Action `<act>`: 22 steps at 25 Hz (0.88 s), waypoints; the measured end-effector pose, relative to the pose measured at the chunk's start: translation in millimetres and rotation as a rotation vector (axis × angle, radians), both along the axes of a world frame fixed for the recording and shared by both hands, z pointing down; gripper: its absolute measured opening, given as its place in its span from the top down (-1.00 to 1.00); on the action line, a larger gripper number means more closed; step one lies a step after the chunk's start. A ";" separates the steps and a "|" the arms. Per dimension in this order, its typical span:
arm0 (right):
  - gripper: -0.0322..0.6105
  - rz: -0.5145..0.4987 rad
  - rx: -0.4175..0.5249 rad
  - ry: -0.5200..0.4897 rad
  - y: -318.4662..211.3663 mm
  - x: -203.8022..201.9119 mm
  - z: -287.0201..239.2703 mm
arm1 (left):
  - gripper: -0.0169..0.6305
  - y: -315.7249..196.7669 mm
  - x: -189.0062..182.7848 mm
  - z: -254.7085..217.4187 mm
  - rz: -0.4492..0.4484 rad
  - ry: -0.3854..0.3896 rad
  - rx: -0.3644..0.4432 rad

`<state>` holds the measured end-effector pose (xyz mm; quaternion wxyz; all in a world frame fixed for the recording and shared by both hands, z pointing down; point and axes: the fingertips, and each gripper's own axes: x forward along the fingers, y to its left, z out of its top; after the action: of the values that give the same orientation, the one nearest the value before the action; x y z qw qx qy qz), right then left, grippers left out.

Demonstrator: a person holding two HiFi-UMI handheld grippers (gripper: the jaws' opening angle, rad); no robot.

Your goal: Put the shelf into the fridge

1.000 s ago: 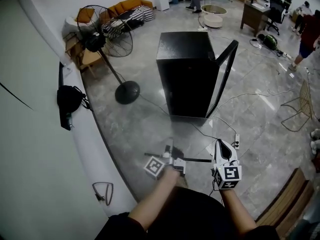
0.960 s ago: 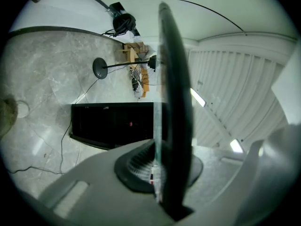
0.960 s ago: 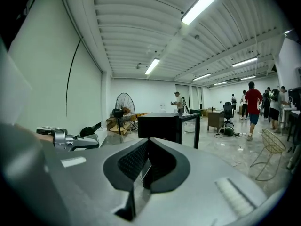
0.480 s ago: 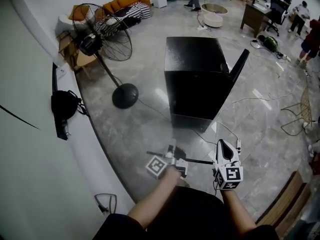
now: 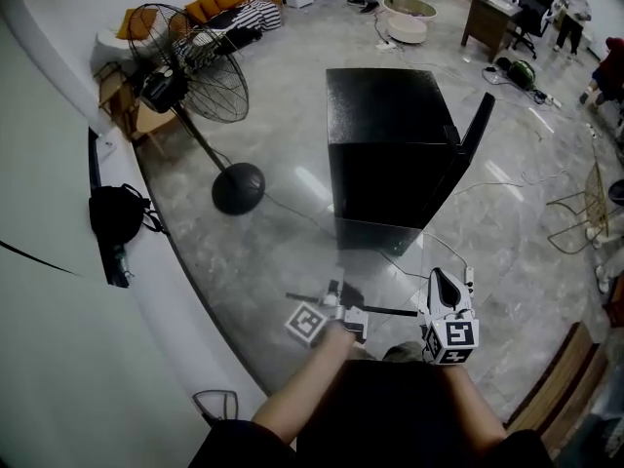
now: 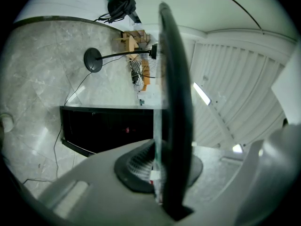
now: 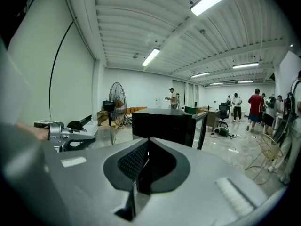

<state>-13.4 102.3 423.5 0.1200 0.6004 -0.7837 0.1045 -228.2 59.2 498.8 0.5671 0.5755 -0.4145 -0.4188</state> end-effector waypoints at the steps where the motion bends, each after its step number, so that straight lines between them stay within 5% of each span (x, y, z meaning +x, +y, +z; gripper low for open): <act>1: 0.90 -0.002 0.001 0.011 -2.4 -1.4 -0.4 | 0.90 -3.9 0.0 1.1 0.003 0.008 0.001; 12: 0.90 -0.011 0.004 0.024 -35.3 0.0 1.8 | 0.89 -36.4 7.0 11.5 0.003 0.000 -0.016; 22: 0.90 -0.034 0.010 -0.010 -103.9 36.3 3.2 | 0.89 -97.5 57.0 14.2 0.005 -0.001 -0.019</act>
<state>22.9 -1.6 426.7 0.1147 0.5872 -0.7948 0.1014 -171.2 -38.3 513.0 0.5734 0.5712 -0.4175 -0.4131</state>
